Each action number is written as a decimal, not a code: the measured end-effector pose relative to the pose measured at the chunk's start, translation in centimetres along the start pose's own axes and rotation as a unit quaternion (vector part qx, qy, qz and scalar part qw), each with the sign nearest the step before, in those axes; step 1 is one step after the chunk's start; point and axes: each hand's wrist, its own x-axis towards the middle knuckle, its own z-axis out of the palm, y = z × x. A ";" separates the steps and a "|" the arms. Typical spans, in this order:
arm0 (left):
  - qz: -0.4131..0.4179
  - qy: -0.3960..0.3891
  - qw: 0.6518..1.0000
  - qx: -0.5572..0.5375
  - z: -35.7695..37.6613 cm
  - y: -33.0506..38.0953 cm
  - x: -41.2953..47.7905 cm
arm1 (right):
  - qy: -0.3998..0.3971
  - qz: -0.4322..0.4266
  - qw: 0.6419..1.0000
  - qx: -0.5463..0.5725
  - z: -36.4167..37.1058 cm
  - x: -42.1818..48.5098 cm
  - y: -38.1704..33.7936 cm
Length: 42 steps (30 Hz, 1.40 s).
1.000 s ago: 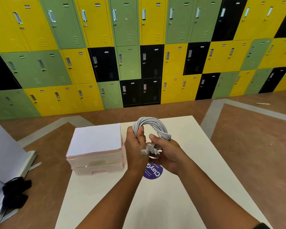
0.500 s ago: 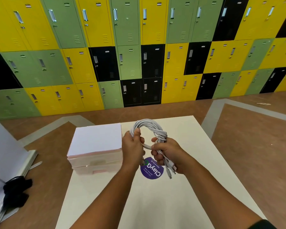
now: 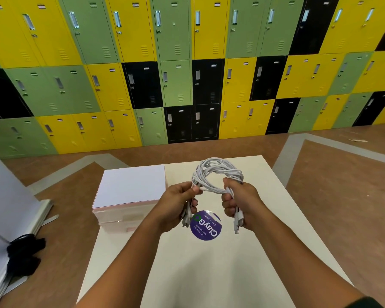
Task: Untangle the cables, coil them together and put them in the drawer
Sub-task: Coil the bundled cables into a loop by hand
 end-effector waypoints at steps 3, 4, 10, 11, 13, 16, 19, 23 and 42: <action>0.017 0.031 0.991 0.128 0.0 0.8 0.0 | 0.009 -0.013 1.000 -0.003 0.0 -0.1 -0.1; 0.024 0.051 0.981 0.184 -0.1 1.0 0.0 | 0.011 -0.025 1.000 -0.015 0.1 -0.1 0.0; -0.020 0.071 0.982 0.172 0.1 1.7 -0.2 | 0.029 -0.091 0.991 -0.094 0.0 0.0 0.1; -0.043 0.063 0.988 0.131 0.1 1.8 -0.3 | 0.034 -0.098 0.990 -0.100 0.0 0.0 0.2; -0.094 0.034 0.992 0.071 0.0 2.2 -0.4 | 0.051 -0.118 0.985 -0.114 -0.1 0.1 0.3; -0.148 -0.007 0.987 0.065 -0.3 2.9 -0.8 | 0.078 -0.145 0.977 -0.136 -0.3 0.4 0.7; -0.194 -0.021 0.980 0.026 -0.2 3.6 -1.0 | 0.113 -0.178 0.961 -0.178 -0.4 1.0 1.5; -0.225 0.014 0.957 -0.185 0.5 3.2 -0.6 | 0.165 -0.231 0.929 -0.238 0.3 1.3 2.3; -0.166 0.054 0.927 -0.332 2.1 1.8 0.1 | 0.163 -0.254 0.920 -0.250 1.8 0.6 3.4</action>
